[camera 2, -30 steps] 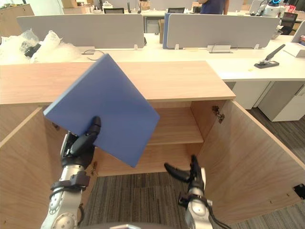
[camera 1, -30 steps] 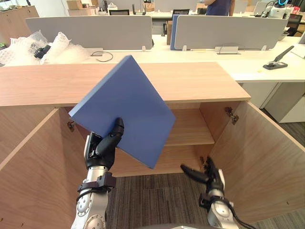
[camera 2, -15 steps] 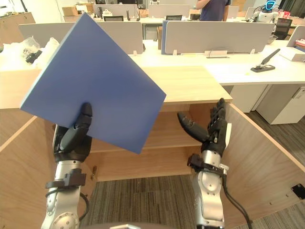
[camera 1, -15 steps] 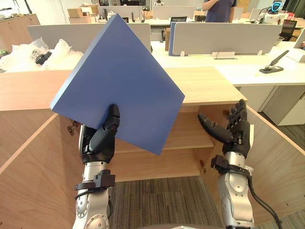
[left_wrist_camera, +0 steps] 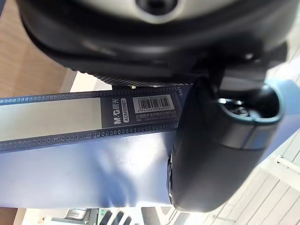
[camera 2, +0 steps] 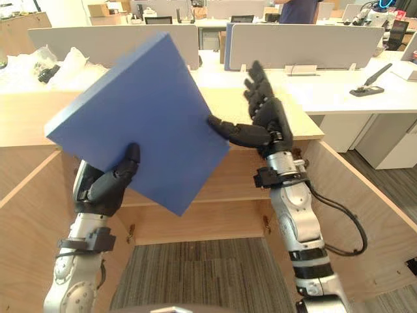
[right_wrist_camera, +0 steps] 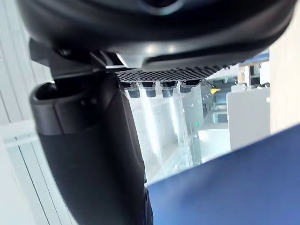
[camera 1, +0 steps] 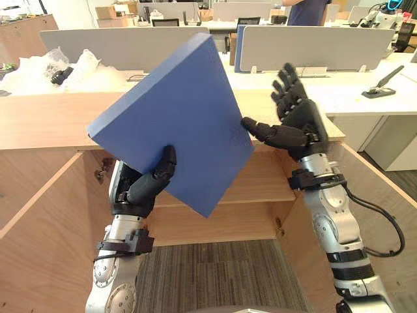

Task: Walk over to the cabinet, pick up the folder, carry it to the office cabinet, place the folder inside the office cabinet, then close the office cabinet door

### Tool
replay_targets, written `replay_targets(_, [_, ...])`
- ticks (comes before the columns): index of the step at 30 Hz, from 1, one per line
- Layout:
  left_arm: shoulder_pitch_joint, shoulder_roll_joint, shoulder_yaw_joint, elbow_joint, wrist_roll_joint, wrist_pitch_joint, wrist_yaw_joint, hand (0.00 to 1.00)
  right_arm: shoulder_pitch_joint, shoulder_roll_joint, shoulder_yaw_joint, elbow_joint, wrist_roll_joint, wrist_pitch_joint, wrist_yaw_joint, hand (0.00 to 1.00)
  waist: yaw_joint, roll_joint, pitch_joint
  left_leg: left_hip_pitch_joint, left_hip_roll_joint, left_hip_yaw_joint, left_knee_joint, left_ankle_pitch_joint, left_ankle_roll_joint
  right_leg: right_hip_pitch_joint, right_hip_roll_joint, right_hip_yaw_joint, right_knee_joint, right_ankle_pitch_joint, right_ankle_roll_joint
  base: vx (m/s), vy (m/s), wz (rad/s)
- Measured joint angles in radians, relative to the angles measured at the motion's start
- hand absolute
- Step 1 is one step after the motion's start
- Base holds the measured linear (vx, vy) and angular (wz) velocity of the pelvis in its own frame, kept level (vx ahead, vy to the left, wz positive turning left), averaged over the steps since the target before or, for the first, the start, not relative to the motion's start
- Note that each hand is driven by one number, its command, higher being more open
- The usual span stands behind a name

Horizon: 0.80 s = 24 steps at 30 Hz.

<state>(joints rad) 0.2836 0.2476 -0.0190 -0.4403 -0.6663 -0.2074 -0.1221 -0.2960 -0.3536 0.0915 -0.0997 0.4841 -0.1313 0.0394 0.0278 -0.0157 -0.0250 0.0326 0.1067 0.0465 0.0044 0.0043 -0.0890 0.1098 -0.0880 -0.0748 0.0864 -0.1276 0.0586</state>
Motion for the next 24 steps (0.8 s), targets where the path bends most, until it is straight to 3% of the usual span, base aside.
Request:
replay_targets(10, [-0.035, 0.11, -0.019, 0.0, -0.001, -0.005, -0.014, 0.0, -0.168, -0.176, 0.205, 0.18, 0.109, 0.019, 0.082, 1.0, 0.015, 0.008, -0.002, -0.004, -0.006, -0.002, 0.0, 0.005, 0.007, -0.003, -0.006, 0.0, 0.0, 0.008, 0.001, -0.01, 0.006, 0.0])
replay_targets(16, [-0.081, 0.225, -0.061, 0.017, -0.013, -0.024, 0.001, 0.0, -0.285, -0.296, 0.341, 0.205, 0.114, 0.01, 0.126, 1.0, 0.019, 0.011, -0.002, -0.004, -0.007, -0.003, -0.001, 0.01, 0.013, -0.003, -0.006, 0.0, 0.0, 0.012, 0.0, 0.0, 0.0, 0.0])
replay_targets(17, [-0.088, 0.241, -0.063, 0.019, -0.022, -0.028, 0.001, 0.0, -0.294, -0.31, 0.354, 0.207, 0.116, 0.01, 0.126, 0.0, 0.02, 0.011, -0.002, -0.003, -0.007, -0.003, -0.002, 0.01, 0.013, -0.003, -0.006, 0.0, 0.0, 0.013, 0.0, 0.0, 0.0, 0.0])
replay_targets(24, [-0.197, 0.461, -0.141, 0.06, -0.191, -0.071, 0.001, 0.0, -0.435, -0.494, 0.498, 0.223, 0.241, -0.014, 0.17, 0.0, 0.024, 0.013, -0.012, 0.02, -0.007, 0.005, -0.038, 0.031, 0.009, 0.001, -0.007, -0.001, 0.0, 0.015, 0.002, -0.02, 0.013, -0.02])
